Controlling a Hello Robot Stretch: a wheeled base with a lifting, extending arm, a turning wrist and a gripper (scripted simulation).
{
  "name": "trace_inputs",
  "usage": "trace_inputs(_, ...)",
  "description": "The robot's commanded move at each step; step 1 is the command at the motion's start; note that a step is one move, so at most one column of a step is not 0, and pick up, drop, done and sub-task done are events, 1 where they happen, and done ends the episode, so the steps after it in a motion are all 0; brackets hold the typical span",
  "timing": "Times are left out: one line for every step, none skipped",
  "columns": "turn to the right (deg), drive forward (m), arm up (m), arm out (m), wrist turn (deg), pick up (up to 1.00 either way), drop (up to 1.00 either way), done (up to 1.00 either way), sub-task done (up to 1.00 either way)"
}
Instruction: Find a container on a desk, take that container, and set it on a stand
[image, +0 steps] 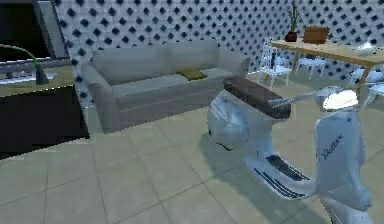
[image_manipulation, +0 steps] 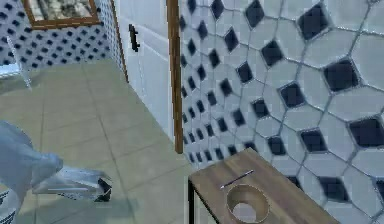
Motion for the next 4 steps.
trace_inputs(-30.0,0.00,0.00,0.00,0.0,0.00,0.00,0.00,0.00)
trace_inputs(0.0,0.10,0.00,0.00,0.0,0.00,0.00,0.00,0.00)
trace_inputs(45.0,0.00,0.00,0.00,0.0,0.00,0.00,0.00,0.00)
trace_inputs(45.0,0.00,0.00,0.00,0.0,0.00,0.00,0.00,0.00)
